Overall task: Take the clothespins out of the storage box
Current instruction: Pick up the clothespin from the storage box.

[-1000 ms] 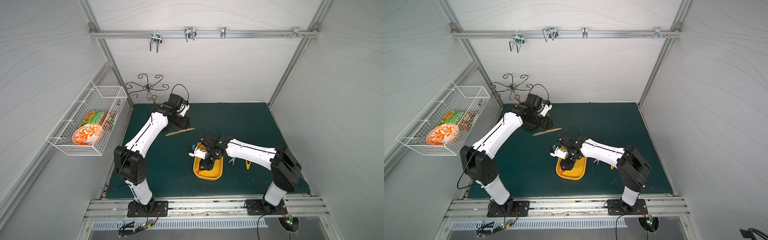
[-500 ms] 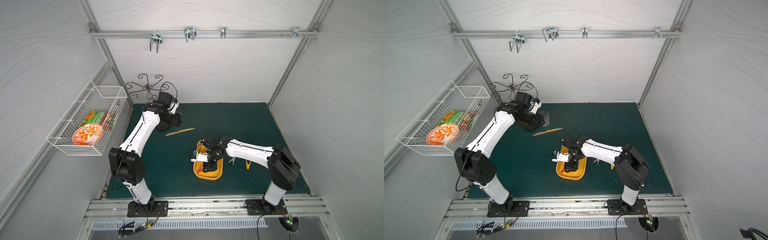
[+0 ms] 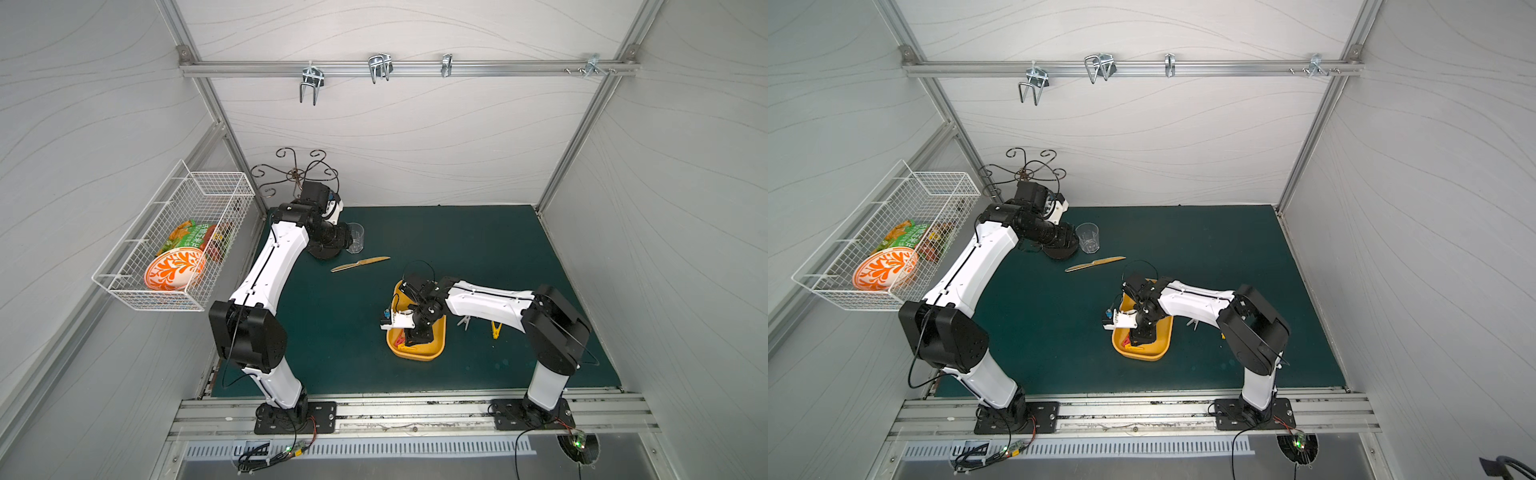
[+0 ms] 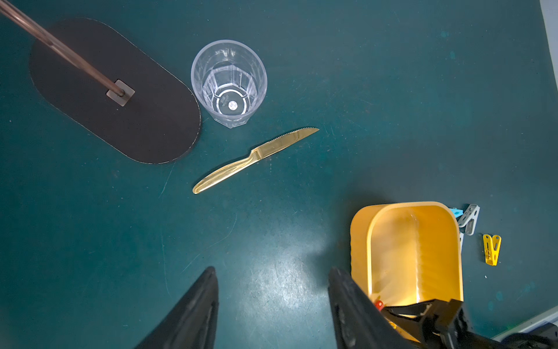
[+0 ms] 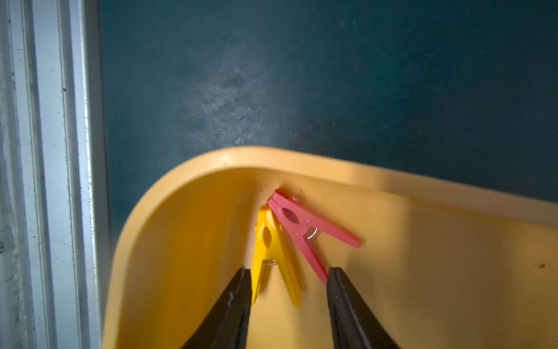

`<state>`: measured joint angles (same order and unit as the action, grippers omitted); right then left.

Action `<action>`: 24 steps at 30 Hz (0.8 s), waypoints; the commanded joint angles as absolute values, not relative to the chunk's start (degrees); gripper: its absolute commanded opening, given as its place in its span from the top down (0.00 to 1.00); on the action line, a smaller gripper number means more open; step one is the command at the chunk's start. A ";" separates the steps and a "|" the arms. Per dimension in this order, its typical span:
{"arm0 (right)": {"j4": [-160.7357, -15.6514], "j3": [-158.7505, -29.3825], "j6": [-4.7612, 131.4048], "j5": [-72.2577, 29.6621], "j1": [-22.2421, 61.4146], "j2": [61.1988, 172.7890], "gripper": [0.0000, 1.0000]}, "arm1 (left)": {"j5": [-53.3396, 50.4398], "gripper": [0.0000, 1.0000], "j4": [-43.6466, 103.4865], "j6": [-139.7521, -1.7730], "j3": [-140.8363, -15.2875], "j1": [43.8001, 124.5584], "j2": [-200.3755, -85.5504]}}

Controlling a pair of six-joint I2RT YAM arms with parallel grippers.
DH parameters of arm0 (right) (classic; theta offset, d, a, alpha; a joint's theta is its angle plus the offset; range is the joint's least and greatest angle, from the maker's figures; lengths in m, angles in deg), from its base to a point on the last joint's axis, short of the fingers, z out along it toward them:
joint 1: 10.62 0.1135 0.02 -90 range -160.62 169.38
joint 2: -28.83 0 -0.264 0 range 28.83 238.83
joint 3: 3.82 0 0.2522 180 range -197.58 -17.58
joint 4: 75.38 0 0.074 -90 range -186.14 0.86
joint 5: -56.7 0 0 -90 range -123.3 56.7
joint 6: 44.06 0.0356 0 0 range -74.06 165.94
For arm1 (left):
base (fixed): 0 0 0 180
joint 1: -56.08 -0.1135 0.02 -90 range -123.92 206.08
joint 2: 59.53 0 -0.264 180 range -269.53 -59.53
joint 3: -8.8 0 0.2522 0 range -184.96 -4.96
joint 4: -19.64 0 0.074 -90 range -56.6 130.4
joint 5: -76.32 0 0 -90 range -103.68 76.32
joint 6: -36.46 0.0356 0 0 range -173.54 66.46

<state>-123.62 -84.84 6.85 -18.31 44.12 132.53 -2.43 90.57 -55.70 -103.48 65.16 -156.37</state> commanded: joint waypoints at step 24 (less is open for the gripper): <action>-119.77 -81.33 5.86 -24.76 45.51 131.25 0.93 | -0.23 0.38 91.68 -57.64 -105.37 63.13 -156.95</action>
